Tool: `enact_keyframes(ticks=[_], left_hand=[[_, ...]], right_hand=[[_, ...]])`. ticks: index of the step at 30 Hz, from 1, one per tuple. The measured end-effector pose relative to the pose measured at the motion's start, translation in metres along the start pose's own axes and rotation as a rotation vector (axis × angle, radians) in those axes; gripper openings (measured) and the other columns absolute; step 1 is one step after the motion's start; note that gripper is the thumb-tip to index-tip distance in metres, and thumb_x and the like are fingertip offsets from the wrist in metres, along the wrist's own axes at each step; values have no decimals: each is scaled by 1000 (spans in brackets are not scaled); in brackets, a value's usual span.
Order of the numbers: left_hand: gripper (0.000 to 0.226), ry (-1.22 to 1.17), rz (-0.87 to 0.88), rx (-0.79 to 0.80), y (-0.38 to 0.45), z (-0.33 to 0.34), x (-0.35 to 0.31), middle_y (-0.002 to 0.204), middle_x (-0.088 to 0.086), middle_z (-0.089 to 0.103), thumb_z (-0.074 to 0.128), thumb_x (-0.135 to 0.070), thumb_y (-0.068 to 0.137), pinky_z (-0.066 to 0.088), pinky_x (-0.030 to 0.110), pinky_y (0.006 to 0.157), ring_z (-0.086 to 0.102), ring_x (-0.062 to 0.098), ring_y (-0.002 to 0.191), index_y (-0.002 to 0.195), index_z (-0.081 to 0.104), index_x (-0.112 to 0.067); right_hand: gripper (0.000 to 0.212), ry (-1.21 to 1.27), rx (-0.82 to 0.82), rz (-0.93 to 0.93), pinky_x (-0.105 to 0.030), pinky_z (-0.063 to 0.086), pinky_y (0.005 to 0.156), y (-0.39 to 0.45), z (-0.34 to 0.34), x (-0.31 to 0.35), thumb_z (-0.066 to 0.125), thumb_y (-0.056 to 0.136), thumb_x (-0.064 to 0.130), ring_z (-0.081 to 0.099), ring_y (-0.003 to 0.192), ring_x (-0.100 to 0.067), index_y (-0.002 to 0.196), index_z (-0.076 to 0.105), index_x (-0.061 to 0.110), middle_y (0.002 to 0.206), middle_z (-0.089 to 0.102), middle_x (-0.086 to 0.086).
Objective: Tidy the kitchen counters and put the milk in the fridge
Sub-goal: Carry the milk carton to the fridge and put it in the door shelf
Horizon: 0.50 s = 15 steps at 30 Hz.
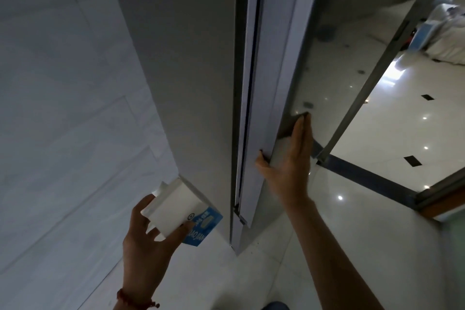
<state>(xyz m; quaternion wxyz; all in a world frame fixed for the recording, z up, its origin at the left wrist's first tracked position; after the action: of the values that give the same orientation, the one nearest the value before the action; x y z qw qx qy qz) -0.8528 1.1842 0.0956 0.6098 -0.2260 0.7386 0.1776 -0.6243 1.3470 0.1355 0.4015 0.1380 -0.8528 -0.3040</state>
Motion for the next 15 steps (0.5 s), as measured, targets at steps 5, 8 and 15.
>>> enact_keyframes(ticks=[5,8,15], left_hand=[[82,23,37,81,1,15,-14,111,-7,50,73,3,65,46,41,91,45,16,108,77,38,-70],[74,18,62,174,4,38,-24,121,5,52,74,4,63,46,50,94,48,22,111,90,38,-55],[77,-39,132,416,6,93,-44,117,4,57,77,6,59,54,36,83,53,25,109,91,39,-53]], right_hand=[[91,21,21,68,-20,28,111,-21,-51,-22,63,70,38,27,137,-27,140,10,17,149,22,-22],[86,-19,-20,109,-9,23,110,-38,-79,-29,70,72,34,28,137,-22,139,18,17,148,29,-15],[73,-160,-270,255,-6,18,110,-77,-156,-39,58,79,42,21,138,0,140,19,27,149,28,1]])
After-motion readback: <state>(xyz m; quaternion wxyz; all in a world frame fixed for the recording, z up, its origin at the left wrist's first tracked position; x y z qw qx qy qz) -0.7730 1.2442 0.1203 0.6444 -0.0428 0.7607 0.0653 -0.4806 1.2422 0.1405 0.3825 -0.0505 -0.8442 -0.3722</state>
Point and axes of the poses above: each hand's wrist, its own y-axis towards the middle knuckle, its own z-axis out of the palm, x = y × z, the point moved 7 cm from there along y, towards the middle knuckle
